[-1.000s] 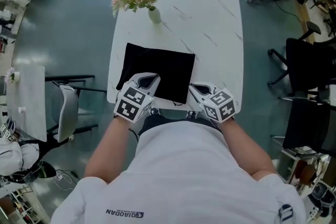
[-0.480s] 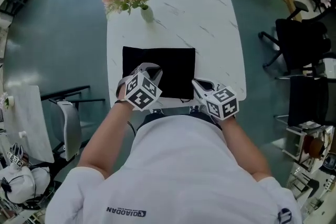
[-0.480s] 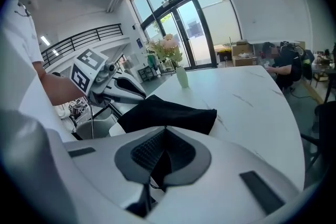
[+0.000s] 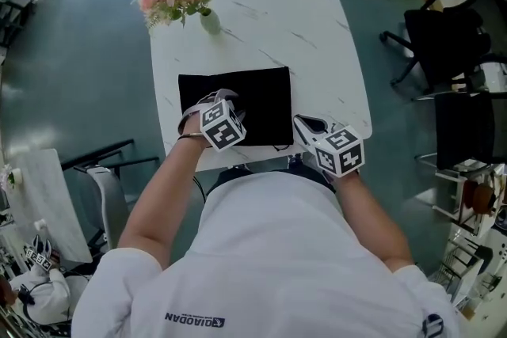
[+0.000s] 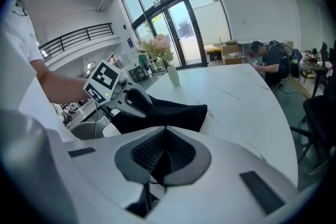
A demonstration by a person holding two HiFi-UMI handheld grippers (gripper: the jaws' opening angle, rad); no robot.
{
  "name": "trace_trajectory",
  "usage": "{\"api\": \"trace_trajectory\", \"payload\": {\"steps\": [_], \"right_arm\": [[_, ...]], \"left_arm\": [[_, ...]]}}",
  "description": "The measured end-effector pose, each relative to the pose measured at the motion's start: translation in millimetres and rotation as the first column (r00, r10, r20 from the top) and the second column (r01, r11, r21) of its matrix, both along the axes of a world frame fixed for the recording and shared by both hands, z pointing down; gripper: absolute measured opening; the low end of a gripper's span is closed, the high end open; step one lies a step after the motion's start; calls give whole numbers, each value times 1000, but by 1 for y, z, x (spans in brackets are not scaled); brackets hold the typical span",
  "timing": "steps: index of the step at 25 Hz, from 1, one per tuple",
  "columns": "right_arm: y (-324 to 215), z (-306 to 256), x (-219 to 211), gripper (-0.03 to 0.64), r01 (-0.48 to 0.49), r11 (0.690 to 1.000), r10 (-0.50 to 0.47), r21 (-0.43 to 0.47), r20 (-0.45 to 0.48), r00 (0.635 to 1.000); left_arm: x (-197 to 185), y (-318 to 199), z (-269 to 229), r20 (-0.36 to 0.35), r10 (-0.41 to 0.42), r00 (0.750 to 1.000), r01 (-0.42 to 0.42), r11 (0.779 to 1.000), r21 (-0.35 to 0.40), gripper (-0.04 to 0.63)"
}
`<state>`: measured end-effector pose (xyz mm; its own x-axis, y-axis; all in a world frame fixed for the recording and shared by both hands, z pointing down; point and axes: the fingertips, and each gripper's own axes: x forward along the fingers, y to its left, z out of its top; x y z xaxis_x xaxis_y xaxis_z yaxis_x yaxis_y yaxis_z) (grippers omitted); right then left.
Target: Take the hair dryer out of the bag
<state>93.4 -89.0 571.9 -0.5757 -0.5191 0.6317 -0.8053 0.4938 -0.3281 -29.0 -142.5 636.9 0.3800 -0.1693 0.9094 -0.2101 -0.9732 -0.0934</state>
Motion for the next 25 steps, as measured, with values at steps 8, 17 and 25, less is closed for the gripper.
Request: {"api": "trace_trajectory", "payload": {"steps": [8,17,25], "right_arm": [[-5,-2,5,17,-2,1000,2,7,-6,1000],[-17,7,-4,17,76,997,-76,4,-40,996],[-33,26,-19,17,185,983,-183,6,-136,974]], "left_arm": [[-4,5,0,-50,-65,997,61,995,-74,102],[-33,17,-6,-74,-146,987,140,986,-88,32],[-68,27,-9,-47,-205,978,202,978,-60,32]]}}
